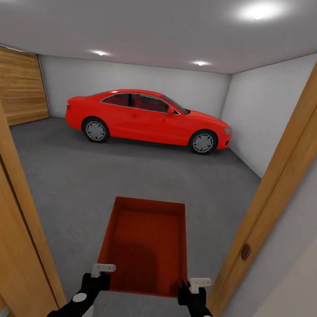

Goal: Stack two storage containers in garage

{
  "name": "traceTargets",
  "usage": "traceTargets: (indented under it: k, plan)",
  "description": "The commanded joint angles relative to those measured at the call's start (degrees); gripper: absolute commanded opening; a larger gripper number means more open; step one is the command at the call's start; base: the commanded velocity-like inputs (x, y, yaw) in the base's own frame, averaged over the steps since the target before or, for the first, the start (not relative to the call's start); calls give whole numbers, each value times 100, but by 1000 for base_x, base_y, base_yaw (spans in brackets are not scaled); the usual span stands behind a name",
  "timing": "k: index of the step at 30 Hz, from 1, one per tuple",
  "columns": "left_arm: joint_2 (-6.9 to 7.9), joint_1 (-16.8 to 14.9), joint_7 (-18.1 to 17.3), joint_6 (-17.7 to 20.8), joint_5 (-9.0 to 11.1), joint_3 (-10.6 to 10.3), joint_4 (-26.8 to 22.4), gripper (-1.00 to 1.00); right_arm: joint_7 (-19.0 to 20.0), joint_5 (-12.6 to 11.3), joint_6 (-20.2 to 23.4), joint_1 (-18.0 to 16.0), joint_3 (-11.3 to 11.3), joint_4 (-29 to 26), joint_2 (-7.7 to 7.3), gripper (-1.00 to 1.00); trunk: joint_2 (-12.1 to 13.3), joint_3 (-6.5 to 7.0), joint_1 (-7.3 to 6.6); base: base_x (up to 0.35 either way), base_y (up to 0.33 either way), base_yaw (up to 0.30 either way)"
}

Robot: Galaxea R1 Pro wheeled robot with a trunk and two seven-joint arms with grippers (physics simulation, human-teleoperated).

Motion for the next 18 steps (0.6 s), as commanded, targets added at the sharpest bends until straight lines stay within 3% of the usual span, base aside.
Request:
traceTargets:
  k: [1,7,18]
  plan:
    - [70,-6,308,-26,-10,89,-1,-100,185,-41,-19,-9,45,-5,-7,-100,-14,-13,3,0,0,0]
    - [70,-6,308,-26,-10,91,-1,-100,185,-41,-19,-9,45,-5,-7,-100,-14,-13,3,0,101,0]
    - [70,-6,308,-26,-10,88,-1,-100,183,-40,-23,-9,38,-5,-7,-100,-14,-13,3,0,7,0]
